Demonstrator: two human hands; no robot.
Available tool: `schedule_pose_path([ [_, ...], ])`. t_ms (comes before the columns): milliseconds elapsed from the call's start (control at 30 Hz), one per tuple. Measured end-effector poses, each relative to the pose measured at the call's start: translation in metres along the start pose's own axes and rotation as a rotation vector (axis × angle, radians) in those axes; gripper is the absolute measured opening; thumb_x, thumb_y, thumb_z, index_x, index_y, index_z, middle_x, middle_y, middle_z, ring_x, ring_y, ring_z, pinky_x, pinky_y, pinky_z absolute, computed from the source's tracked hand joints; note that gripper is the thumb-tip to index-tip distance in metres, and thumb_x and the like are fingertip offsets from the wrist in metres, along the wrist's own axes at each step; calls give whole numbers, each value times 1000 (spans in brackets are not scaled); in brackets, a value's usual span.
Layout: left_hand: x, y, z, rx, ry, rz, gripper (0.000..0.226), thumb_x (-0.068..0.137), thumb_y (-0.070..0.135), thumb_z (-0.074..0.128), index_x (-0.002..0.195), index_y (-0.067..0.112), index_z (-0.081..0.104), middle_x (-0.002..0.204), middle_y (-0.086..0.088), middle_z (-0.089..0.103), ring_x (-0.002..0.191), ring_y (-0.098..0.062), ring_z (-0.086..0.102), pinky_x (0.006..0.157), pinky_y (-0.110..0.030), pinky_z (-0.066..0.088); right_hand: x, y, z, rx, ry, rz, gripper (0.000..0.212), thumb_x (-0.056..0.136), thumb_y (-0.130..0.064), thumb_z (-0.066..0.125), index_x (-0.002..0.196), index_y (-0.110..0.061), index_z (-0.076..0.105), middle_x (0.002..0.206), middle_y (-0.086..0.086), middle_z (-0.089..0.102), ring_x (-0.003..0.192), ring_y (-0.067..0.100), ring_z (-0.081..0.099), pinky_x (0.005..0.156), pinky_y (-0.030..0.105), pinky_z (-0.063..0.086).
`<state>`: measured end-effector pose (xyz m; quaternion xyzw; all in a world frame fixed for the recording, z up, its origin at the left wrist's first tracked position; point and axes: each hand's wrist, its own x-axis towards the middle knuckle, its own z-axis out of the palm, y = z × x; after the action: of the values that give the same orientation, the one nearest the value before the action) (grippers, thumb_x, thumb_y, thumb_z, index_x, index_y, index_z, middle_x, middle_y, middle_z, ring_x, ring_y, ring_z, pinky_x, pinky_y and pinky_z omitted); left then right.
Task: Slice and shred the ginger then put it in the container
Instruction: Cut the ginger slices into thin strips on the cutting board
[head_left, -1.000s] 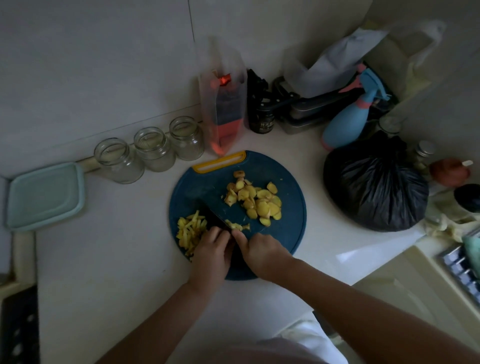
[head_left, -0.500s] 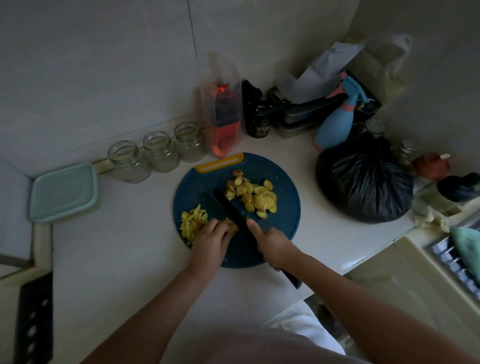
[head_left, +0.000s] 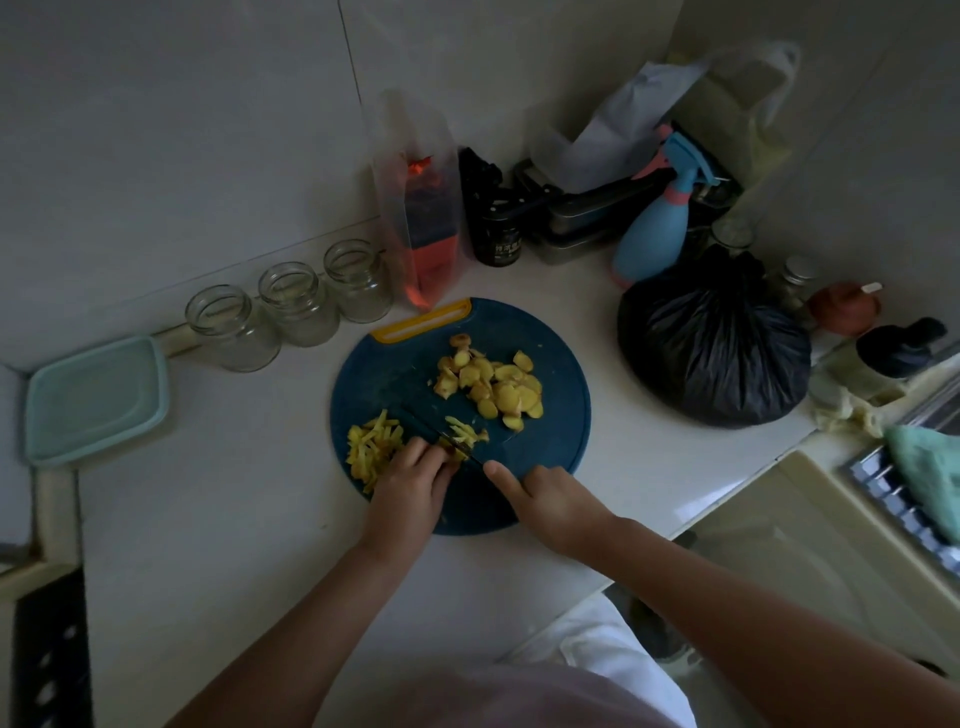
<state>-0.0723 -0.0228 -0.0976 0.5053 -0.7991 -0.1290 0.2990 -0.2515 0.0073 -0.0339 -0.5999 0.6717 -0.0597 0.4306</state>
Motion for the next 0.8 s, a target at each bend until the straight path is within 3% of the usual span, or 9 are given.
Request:
schedule_pose_path([
  [133, 0, 0, 3, -12, 19, -51, 10, 87, 13, 66, 80, 7, 65, 79, -4, 54, 70, -16, 56, 63, -19, 42, -1, -11, -9, 12, -85, 20, 59, 101, -54, 23, 61, -16, 40, 61, 4, 46, 54, 13, 44, 57, 23, 40],
  [233, -2, 0, 4, -51, 33, -86, 6, 83, 8, 72, 82, 6, 66, 81, -4, 55, 73, -15, 55, 67, -14, 38, 4, -20, -19, -41, -119, 55, 52, 103, -50, 16, 72, -18, 44, 67, 2, 43, 74, 23, 49, 71, 34, 41],
  [333, -4, 1, 7, -67, 45, -85, 18, 90, 23, 57, 85, 8, 67, 85, -4, 57, 79, -14, 56, 69, -16, 43, 9, -21, -9, -10, -84, 128, 56, 105, -43, 16, 113, -2, 53, 72, 5, 44, 77, 25, 51, 71, 35, 41],
  [433, -2, 2, 6, -63, 31, -91, 15, 87, 20, 58, 86, 7, 66, 86, -5, 59, 80, -16, 57, 65, -24, 49, 22, -25, 4, 32, -115, 139, 48, 108, -32, 16, 153, -16, 18, 74, 5, 41, 69, 27, 49, 66, 36, 43],
  [500, -2, 1, 7, -48, 10, -106, 13, 78, 4, 72, 90, 4, 67, 87, -8, 60, 78, -21, 61, 62, -28, 53, 37, -33, 11, -23, -101, 80, 51, 107, -35, 17, 151, -11, 19, 81, 8, 45, 74, 24, 49, 67, 36, 41],
  [600, -1, -2, 6, -42, -5, -112, 20, 76, 1, 73, 96, 2, 69, 86, -9, 61, 77, -18, 59, 64, -22, 48, 52, -42, 16, -43, -30, 81, 62, 101, -55, 17, 106, -2, 48, 80, 7, 49, 85, 25, 52, 77, 36, 44],
  [667, -2, -2, 4, -56, 20, -91, 16, 83, 12, 63, 94, 2, 68, 86, -9, 61, 79, -13, 54, 68, -18, 41, 51, -46, 14, 61, -17, 90, 71, 96, -62, 11, 114, -6, 53, 85, 8, 52, 87, 27, 54, 76, 34, 43],
  [733, -3, -2, 3, -87, 30, -75, 22, 88, 20, 54, 90, 4, 68, 85, -6, 60, 78, -12, 53, 69, -17, 41, 50, -41, 8, 156, -60, 126, 50, 103, -50, 19, 120, -16, 53, 91, 13, 56, 86, 27, 57, 75, 33, 43],
  [800, -5, -2, 4, -111, 49, -74, 22, 90, 21, 52, 85, 6, 67, 82, -4, 57, 75, -11, 54, 68, -17, 42, 46, -37, -3, 261, -114, 160, 51, 101, -55, 27, 80, -16, 53, 71, 11, 54, 59, 17, 56, 59, 25, 46],
])
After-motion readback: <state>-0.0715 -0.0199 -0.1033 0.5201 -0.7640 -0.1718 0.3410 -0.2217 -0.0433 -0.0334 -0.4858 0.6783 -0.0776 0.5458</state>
